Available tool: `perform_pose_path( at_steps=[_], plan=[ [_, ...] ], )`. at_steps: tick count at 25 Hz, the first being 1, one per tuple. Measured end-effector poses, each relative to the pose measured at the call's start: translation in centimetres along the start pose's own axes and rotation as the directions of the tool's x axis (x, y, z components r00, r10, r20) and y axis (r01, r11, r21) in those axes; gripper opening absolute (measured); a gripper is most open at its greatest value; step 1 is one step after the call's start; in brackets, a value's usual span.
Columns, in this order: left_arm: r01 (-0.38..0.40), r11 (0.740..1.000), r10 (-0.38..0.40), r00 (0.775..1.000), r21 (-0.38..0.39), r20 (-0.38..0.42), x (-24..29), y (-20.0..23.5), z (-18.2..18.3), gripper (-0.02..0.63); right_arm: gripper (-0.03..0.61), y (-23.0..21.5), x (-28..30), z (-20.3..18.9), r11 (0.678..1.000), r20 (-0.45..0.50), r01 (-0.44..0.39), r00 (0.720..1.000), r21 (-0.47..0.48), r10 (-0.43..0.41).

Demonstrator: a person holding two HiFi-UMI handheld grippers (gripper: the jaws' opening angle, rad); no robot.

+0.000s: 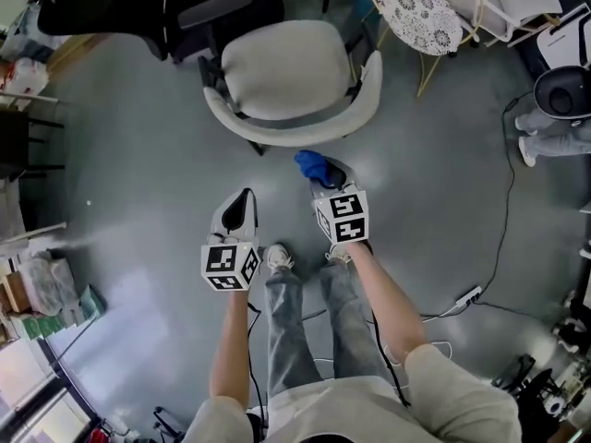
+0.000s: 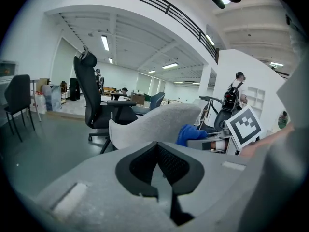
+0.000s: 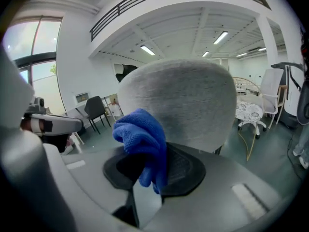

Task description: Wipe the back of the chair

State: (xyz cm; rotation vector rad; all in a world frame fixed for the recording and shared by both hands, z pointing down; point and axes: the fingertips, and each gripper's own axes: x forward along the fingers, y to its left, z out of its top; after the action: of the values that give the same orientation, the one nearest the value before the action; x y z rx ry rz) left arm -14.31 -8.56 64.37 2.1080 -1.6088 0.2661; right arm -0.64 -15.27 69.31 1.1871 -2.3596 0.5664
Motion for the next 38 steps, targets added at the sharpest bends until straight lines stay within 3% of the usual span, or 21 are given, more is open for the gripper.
perform_pose_path(
  at_steps=[9, 17, 26, 38],
  plan=[
    [-0.105, 0.994, 0.105, 0.994, -0.037, 0.010, -4.7, 6.7, -0.9, 0.002, 0.098, 6.7, 4.7, 1.0, 0.997, -0.014, -0.070, 0.997, -0.042, 0.070],
    [-0.121, 0.992, 0.121, 0.993, -0.039, 0.009, -5.7, 8.7, -0.9, 0.002, 0.098, 6.3, 6.7, 1.7, 0.999, -0.017, -0.035, 0.999, -0.008, 0.034],
    [-0.058, 0.998, 0.058, 0.998, -0.017, -0.008, -2.4, 5.4, -0.7, 0.002, 0.100, 2.6, 5.3, 0.7, 1.000, -0.030, -0.012, 0.999, -0.020, 0.011],
    [0.041, 0.999, -0.040, 0.999, 0.028, -0.033, 4.1, -2.3, 0.3, 0.002, 0.100, -7.5, 2.2, -0.3, 0.998, -0.033, 0.063, 0.997, 0.013, -0.062]
  ],
)
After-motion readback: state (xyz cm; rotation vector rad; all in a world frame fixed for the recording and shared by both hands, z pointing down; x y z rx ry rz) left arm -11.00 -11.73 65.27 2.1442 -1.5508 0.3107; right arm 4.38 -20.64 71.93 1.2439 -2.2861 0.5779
